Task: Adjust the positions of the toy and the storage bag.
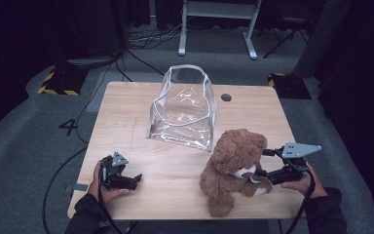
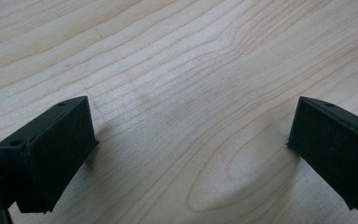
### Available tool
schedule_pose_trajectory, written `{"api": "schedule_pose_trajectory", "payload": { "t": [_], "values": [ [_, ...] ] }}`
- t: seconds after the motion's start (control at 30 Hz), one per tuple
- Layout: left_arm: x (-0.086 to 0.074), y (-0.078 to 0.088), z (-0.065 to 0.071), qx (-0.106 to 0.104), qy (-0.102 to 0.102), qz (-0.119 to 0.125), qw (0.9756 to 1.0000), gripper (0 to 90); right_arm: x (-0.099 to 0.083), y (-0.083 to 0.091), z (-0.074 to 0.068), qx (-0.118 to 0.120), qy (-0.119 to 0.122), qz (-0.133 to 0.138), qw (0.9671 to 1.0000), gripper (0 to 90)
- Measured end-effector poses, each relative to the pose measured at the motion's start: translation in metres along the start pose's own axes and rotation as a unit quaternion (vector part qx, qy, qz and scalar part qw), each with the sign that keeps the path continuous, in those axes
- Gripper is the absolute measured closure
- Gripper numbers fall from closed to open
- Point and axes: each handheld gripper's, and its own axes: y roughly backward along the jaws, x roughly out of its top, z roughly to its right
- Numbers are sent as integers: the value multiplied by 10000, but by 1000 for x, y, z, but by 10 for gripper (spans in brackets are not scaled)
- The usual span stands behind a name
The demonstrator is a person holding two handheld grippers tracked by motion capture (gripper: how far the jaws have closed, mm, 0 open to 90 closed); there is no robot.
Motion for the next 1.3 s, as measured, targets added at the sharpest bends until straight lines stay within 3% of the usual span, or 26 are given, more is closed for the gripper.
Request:
{"api": "schedule_pose_trajectory", "payload": {
  "t": [0.77,1.03,1.3],
  "values": [
    [0,0,0,0,0,1,10000,5,12,-26,-1,337,256,43,9991,174],
    [0,0,0,2,1,0,10000,5,16,-35,1,643,218,195,9975,164],
    [0,0,0,1,0,1,10000,6,18,-44,-2,911,312,101,9953,150]
  ]
}}
